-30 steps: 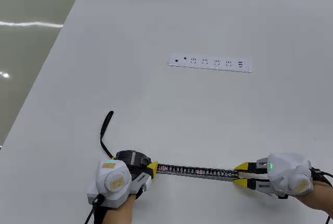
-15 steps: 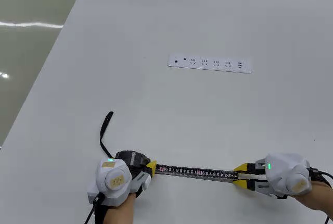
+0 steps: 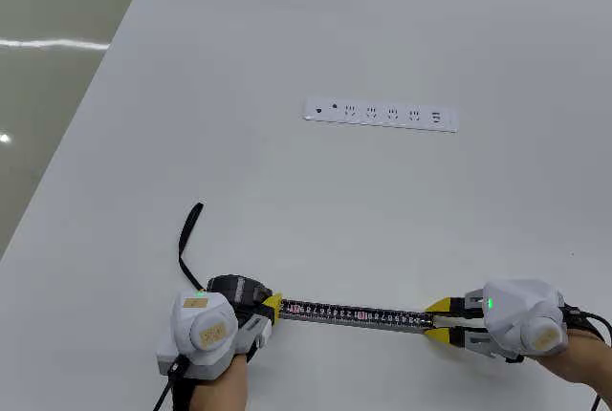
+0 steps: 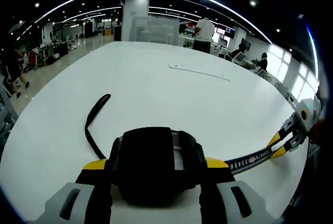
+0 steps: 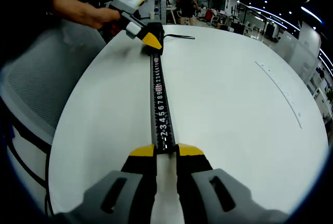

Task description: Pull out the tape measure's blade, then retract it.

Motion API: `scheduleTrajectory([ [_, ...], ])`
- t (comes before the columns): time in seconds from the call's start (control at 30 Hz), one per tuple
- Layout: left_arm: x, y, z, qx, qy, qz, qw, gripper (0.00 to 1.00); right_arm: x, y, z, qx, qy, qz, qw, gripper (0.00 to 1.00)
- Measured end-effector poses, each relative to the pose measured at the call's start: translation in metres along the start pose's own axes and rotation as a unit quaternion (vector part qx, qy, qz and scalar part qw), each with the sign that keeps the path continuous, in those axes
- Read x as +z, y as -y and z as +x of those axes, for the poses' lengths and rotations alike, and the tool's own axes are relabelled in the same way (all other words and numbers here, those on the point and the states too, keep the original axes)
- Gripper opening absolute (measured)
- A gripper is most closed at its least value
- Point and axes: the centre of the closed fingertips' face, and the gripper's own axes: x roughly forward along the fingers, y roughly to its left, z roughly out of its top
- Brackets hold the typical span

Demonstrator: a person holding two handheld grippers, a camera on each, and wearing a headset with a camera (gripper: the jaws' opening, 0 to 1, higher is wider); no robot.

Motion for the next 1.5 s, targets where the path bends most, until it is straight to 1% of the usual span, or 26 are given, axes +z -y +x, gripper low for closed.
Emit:
scheduleTrajectory([
  [0.4,-0.001,0.0,-0.001,-0.004,-0.006,-0.003,1.0,0.64,-0.002,-0.001,0.0,0.001,-0.006,0.0,1.0,0.11],
  [0.67,-0.001,-0.001,0.0,-0.009,-0.008,-0.011,0.9999,0.64,0.003,0.001,-0.003,-0.003,0.001,0.006,1.0,0.11],
  [0.9,0.0,0.0,-0.001,-0.013,-0.009,-0.015,0.9998,0.64,0.003,0.002,-0.004,-0.005,0.002,0.005,1.0,0.11],
  [1.03,0.0,0.0,-0.001,-0.015,-0.01,-0.015,0.9997,0.64,0.004,0.001,-0.002,-0.004,0.0,0.003,1.0,0.11],
  [1.27,-0.001,0.0,-0.001,-0.021,-0.012,-0.019,0.9995,0.64,0.01,0.0,0.001,-0.001,0.005,0.003,1.0,0.11],
  [1.5,-0.001,0.0,-0.002,-0.022,-0.011,-0.018,0.9995,0.64,0.014,0.0,0.006,0.003,0.006,0.0,1.0,0.12],
])
